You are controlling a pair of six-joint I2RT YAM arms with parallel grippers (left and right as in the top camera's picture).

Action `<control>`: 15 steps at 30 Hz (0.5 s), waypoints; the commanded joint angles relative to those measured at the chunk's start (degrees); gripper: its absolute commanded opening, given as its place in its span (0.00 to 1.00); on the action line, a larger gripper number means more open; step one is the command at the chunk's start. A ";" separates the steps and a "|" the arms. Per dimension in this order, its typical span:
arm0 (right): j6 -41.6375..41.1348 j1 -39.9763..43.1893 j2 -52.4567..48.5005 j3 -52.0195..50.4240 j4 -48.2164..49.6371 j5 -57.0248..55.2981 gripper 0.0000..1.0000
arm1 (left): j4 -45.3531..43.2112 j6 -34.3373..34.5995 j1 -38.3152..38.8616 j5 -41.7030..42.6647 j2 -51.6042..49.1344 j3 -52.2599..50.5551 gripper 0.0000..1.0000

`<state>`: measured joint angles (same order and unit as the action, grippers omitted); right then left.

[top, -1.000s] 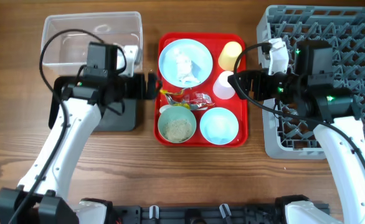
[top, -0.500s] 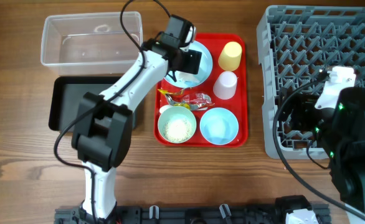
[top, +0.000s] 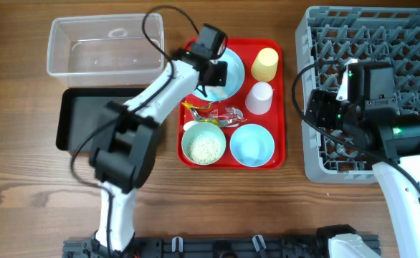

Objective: Sort waste into correct bins and load items into the dishwasher rack
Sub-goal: 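Grasp the white tissue on the blue plate with the left gripper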

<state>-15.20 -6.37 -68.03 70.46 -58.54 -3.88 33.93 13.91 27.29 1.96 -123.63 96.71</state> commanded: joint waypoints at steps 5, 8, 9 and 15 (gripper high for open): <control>-1.55 0.09 -0.02 0.68 1.27 0.74 0.85 | 7.23 -0.17 -9.14 -14.10 20.74 1.16 0.04; -1.57 0.09 -0.02 0.68 1.25 0.76 0.84 | 8.22 -0.24 -15.50 -17.05 16.85 1.01 0.04; -1.57 0.09 -0.02 0.68 1.25 0.76 0.85 | 8.13 -0.98 -16.87 -17.03 15.39 1.01 0.04; -1.53 0.09 -0.02 0.68 0.72 0.76 0.84 | 6.99 -1.66 -20.59 -17.03 10.32 1.03 1.00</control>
<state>-15.84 -6.37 -68.03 70.46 -57.69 -3.88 41.98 12.75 6.96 -13.91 -113.27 97.84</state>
